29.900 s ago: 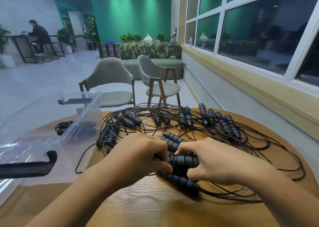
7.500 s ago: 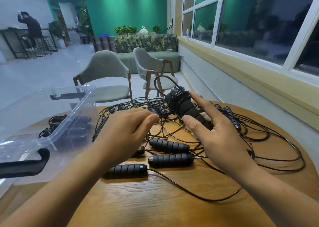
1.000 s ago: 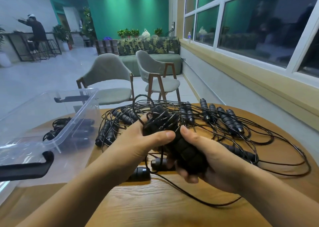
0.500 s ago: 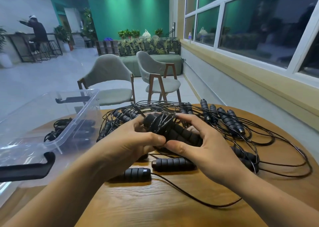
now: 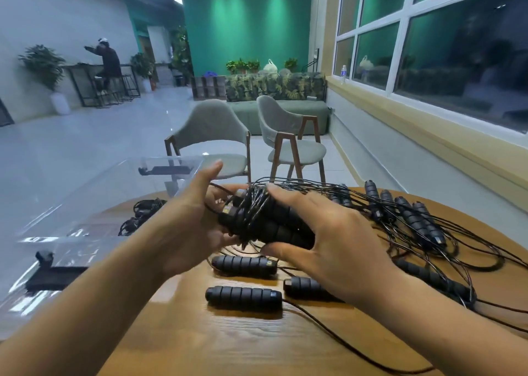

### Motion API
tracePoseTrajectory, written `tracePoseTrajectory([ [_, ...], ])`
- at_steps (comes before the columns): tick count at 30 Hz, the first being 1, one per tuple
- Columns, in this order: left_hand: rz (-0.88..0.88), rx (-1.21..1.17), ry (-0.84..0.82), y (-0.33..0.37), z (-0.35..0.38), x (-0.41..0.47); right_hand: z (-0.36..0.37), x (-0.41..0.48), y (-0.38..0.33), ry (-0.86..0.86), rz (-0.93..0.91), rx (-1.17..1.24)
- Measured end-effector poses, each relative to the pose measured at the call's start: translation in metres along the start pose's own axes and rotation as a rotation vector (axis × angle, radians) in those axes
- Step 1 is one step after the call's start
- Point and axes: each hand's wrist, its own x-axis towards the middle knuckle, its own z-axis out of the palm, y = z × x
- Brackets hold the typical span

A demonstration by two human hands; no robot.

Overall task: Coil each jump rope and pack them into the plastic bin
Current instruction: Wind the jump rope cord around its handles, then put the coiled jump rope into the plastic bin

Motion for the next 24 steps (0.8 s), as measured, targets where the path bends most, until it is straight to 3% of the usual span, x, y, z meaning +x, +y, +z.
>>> tracePoseTrajectory([
  [6,0.121,-0.007,0.252,0.051,-0.056,-0.012,0.015,0.082,-0.045,-0.069,-0.171,-0.086],
  [15,0.171,0.250,0.510,0.092,-0.156,0.015,0.094,0.200,-0.097,-0.183,-0.267,-0.170],
  [20,0.116,0.502,0.387,0.092,-0.200,0.034,0.144,0.239,-0.098,-0.326,-0.202,-0.080],
  [24,-0.041,0.713,0.286,0.090,-0.223,0.041,0.166,0.251,-0.097,-0.482,-0.162,-0.030],
])
